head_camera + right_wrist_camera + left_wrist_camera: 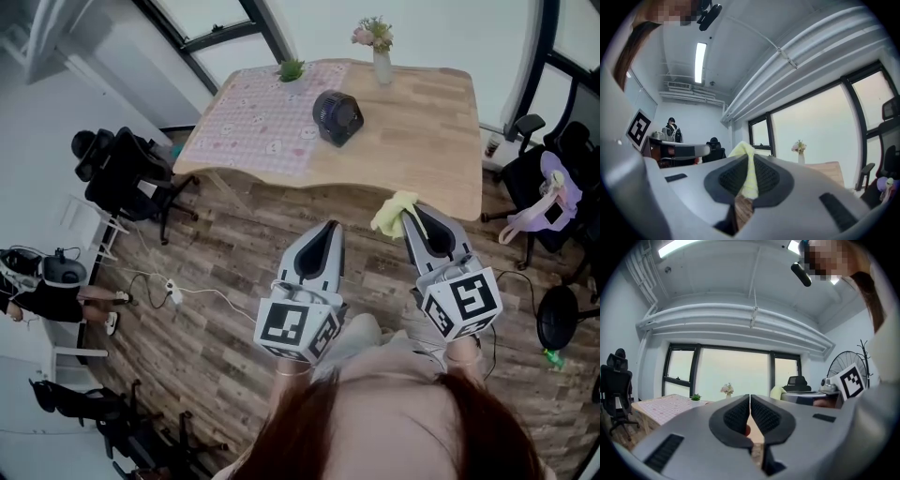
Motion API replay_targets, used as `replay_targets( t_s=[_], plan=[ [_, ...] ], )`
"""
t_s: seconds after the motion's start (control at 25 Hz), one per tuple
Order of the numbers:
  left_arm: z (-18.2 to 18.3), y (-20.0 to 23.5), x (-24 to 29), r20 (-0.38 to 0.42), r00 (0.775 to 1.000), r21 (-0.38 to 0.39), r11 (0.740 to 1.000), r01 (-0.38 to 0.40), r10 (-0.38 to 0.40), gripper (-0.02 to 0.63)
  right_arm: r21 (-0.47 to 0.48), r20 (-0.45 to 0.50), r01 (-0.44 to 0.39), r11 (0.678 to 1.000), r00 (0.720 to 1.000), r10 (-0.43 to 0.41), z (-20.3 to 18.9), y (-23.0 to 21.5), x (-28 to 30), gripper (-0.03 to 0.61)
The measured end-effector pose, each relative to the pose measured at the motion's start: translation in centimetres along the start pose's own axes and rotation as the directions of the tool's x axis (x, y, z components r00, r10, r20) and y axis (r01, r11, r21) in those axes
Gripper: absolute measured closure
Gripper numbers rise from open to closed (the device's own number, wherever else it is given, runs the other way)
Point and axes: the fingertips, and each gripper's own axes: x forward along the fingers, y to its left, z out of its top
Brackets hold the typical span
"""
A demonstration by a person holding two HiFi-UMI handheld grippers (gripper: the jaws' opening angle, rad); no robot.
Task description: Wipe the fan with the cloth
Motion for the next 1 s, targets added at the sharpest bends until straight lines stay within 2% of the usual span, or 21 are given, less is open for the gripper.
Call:
replay_targets(
  t_s=[0.32, 0.52, 0.8, 1.0],
  plan=[
    [-0.5, 2.0, 2.8, -0.016, 1.000, -0.002, 1.000, -0.001, 0.001, 0.601, -0.001, 0.000, -0.036, 0.999, 0.999, 0.036, -0.7, -1.3, 3.9, 0.549],
    [-0.9, 4.5, 5.9, -0.020, 1.000, -0.007, 1.000, 0.005, -0.006, 0.601, -0.027, -0.018, -0.018, 0.999, 1.000, 0.018, -1.4, -2.7, 7.3, 0.549],
    [-1.2, 10.9, 10.8, -0.039, 0.999, -0.010, 1.000, -0.025, 0.024, 0.602, -0.043, -0.033, 0.002, 0.999, 0.999, -0.003, -1.4, -4.2, 14.4, 0.548],
    [-0.9, 15.6, 13.6, -0.045, 0.999, -0.032, 0.999, -0.009, 0.008, 0.601, -0.062, -0.048, 0.014, 0.998, 0.999, -0.017, -1.3, -4.6, 19.5, 0.548]
  ],
)
